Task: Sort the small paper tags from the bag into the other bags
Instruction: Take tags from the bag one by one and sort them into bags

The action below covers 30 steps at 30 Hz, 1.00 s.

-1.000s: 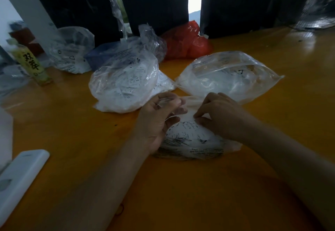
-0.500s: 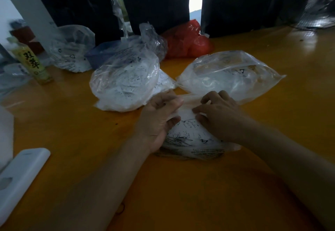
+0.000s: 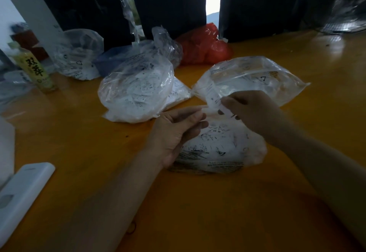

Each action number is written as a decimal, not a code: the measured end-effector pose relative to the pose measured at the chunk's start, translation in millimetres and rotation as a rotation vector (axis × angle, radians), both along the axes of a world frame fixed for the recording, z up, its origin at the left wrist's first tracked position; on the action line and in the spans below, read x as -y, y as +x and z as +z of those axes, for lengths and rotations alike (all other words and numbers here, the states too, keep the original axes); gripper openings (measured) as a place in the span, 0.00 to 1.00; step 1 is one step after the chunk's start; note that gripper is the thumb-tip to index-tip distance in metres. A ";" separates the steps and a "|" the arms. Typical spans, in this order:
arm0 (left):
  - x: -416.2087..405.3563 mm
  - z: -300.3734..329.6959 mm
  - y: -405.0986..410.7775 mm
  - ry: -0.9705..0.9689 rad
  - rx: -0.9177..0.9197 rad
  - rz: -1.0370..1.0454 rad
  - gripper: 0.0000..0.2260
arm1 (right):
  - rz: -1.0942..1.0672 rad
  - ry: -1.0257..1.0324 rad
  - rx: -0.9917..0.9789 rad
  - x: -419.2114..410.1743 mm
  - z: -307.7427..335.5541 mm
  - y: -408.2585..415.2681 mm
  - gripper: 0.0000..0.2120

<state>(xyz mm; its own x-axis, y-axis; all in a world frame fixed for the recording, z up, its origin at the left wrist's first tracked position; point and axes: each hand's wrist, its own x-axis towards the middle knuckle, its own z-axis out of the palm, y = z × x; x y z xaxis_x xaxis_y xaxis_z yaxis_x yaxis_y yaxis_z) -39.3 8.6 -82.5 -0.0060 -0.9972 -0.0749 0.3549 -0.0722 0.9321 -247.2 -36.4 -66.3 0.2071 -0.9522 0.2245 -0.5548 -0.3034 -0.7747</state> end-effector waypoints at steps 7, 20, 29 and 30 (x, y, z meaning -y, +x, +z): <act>7.8 -5.7 0.7 0.017 -0.118 -0.032 0.09 | 0.152 0.263 0.499 0.7 4.9 -7.7 0.11; 1.8 -2.1 -1.0 -0.004 0.016 0.006 0.06 | 0.047 0.092 0.262 -3.4 5.8 -6.7 0.07; 1.3 0.3 -3.0 -0.046 -0.145 0.029 0.15 | 0.019 0.010 0.364 -2.6 9.9 -4.7 0.09; 1.2 0.6 -3.1 -0.049 -0.145 0.035 0.14 | 0.011 0.002 0.377 -2.2 10.0 -4.2 0.08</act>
